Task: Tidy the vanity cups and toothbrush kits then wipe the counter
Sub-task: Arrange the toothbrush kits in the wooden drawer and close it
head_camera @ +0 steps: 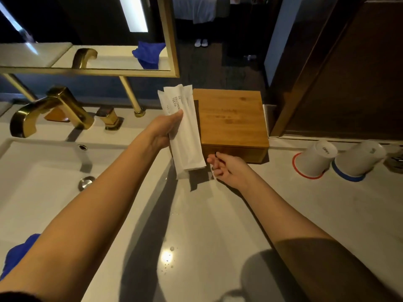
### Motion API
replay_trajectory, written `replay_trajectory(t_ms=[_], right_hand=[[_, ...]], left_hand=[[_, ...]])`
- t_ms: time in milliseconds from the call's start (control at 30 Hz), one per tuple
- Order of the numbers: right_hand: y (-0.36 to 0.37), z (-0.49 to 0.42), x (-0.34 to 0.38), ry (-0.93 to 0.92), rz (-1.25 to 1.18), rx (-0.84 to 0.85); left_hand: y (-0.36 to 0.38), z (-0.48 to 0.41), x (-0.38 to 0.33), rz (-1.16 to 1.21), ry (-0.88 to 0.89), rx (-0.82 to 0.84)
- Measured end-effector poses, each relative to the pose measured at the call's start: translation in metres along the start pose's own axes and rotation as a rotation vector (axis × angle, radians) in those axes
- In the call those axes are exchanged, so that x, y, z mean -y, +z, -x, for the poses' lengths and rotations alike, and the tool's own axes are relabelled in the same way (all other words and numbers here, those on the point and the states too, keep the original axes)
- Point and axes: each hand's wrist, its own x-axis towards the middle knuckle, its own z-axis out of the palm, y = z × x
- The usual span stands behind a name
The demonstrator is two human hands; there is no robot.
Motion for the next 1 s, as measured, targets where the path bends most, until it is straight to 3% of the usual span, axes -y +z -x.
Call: replay_trajectory(t_ms=[333, 500, 600, 700, 767, 867, 1000], right_hand=[[0.002, -0.011, -0.02, -0.109, -0.201, -0.005], [-0.007, 0.012, -0.048, -0.137, -0.126, 0.007], [-0.01, 0.03, -0.051, -0.273, 0.373, -0.155], [-0.014, 0.046, -0.037, -0.788, 1.011, -0.433], [-0.017, 0.051, -0.021, -1.056, 1.26, -0.42], [-0.022, 0.046, -0.006, -0.849, 1.633, -0.269], [-0.021, 0.041, -0.01, -0.866, 1.653, -0.342]], left_hand=[[-0.004, -0.018, -0.004, -0.08, -0.079, 0.009], [-0.008, -0.019, -0.006, -0.105, -0.087, 0.054], [-0.011, -0.018, -0.004, -0.111, -0.074, 0.093], [-0.013, -0.017, -0.003, -0.104, -0.059, 0.139], [-0.015, -0.016, -0.002, -0.098, -0.054, 0.143], [-0.012, -0.016, -0.001, -0.136, -0.036, 0.132], [-0.007, -0.017, 0.002, -0.145, 0.006, 0.083]])
